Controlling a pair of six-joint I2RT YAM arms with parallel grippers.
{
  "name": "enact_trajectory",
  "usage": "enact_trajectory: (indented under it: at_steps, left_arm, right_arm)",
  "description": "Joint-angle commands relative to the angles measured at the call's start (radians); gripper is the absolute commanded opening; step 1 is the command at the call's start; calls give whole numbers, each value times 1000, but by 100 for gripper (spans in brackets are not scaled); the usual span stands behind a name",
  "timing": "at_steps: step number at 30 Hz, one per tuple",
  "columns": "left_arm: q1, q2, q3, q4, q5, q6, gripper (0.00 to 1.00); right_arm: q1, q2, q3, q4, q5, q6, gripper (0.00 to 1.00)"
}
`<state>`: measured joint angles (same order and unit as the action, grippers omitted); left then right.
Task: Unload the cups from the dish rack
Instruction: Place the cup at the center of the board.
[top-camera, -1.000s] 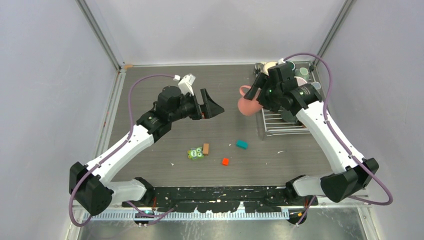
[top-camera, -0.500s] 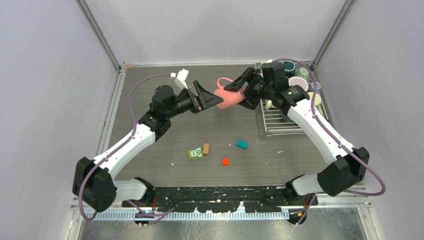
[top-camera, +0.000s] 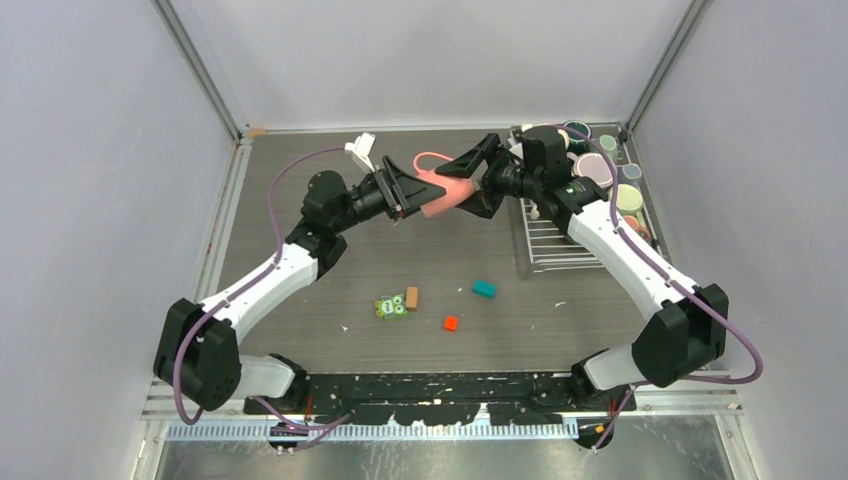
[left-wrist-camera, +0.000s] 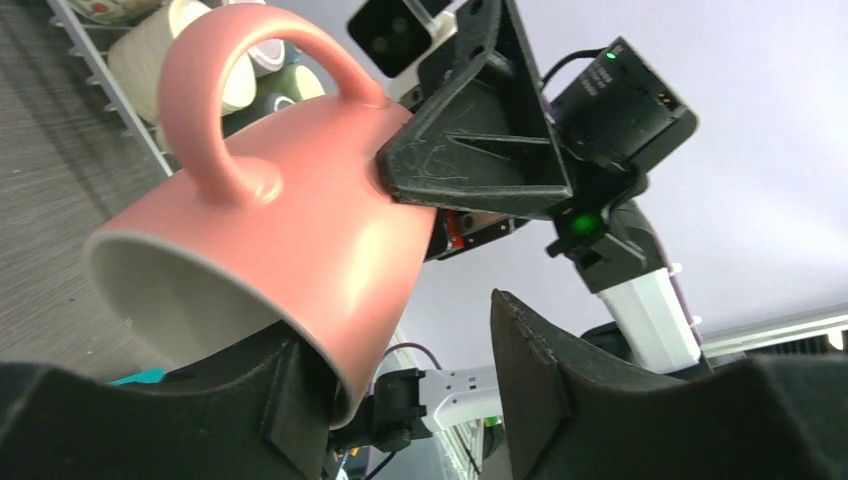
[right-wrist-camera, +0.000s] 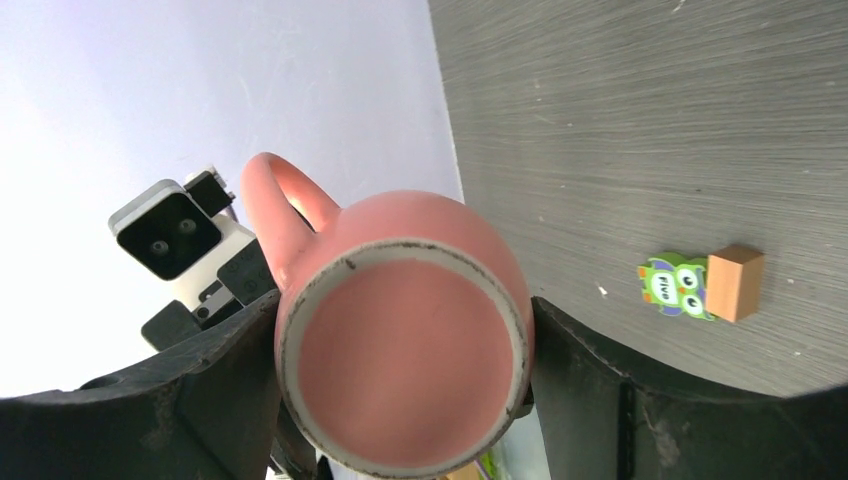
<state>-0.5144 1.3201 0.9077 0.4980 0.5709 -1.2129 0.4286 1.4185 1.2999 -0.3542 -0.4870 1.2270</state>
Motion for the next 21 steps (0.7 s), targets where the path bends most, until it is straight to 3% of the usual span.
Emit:
enact_trajectory:
  at_steps: [1,5,12,14,17,18,21]
  left_arm:
    - [2,-2,6,151,58,-56,52]
    - [2,12,9,195,67,-90,39]
    - [2,30,27,174,63,-86,0]
    - [2,30,35,157,63,-77,0]
    - [2,15,62,54,57,-20,0]
    - [2,6,72,13,53,10,0]
    - [2,-29,107,-150,25,114,0]
  right_arm:
    - [-1,4,-18,232,-107,102,27]
    - [0,11,-35,265,-124,127,27]
    - [1,-6,-60,270,-124,131,29]
    - [0,-12,-63,259,-119,119,41]
    - [1,-27,-46,162,-67,49,86]
    - [0,-34,-38,124,-44,7,96]
    - [-1,-59,-9,15,37,-76,100]
